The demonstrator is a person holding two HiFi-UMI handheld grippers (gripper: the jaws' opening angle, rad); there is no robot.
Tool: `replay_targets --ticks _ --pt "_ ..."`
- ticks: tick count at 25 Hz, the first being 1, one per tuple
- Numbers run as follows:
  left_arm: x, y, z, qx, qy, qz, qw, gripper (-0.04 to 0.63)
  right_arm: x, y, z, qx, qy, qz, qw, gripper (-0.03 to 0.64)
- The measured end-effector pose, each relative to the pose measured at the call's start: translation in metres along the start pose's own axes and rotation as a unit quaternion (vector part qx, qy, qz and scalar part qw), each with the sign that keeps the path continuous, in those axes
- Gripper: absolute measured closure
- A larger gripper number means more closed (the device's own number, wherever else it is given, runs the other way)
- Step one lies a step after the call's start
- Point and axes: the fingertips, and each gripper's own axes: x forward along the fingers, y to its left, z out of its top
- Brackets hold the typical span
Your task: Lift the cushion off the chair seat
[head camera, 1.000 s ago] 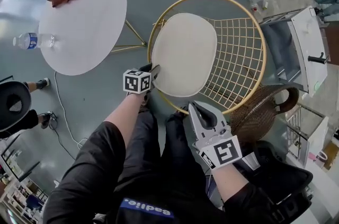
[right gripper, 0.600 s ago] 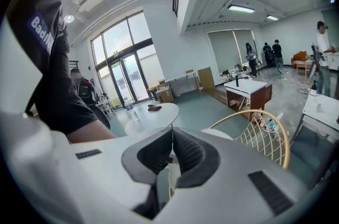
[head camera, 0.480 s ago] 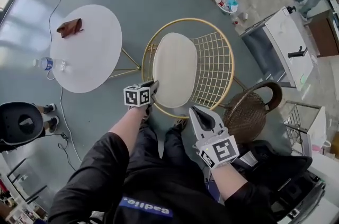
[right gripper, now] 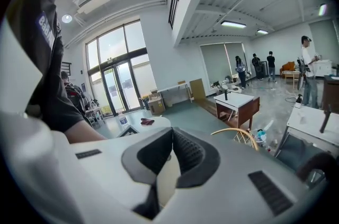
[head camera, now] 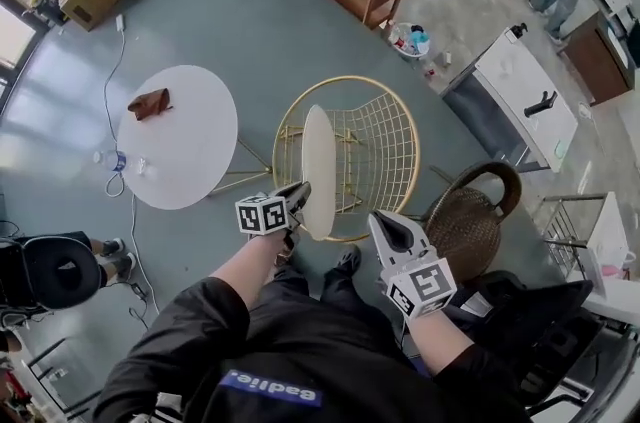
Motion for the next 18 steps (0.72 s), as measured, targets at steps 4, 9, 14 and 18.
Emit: replay_targets --ticks 4,9,14,18 --pt "-0.041 -0.037 0.019 -0.01 -0.026 -0.035 0.999 0.561 -0.007 0.009 0.011 0.002 -0.01 0.001 1.0 0.591" --pt "-0.094 -0.075 0.041 0.031 -0.045 -0.053 0.9971 0.561 -0.007 0.025 0.021 0.001 -0.017 0.006 1.0 0.591" --pt "-0.132 -0.117 0.064 0.054 -0.081 -0.077 0.9923 0.561 -0.008 0.041 0.037 -0.006 -0.032 0.008 0.999 0.591" --pt "-0.155 -0.151 0.074 0.071 -0.103 -0.091 0.9879 0.561 -0.015 0.054 0.046 -0.022 -0.037 0.011 0.999 0.591"
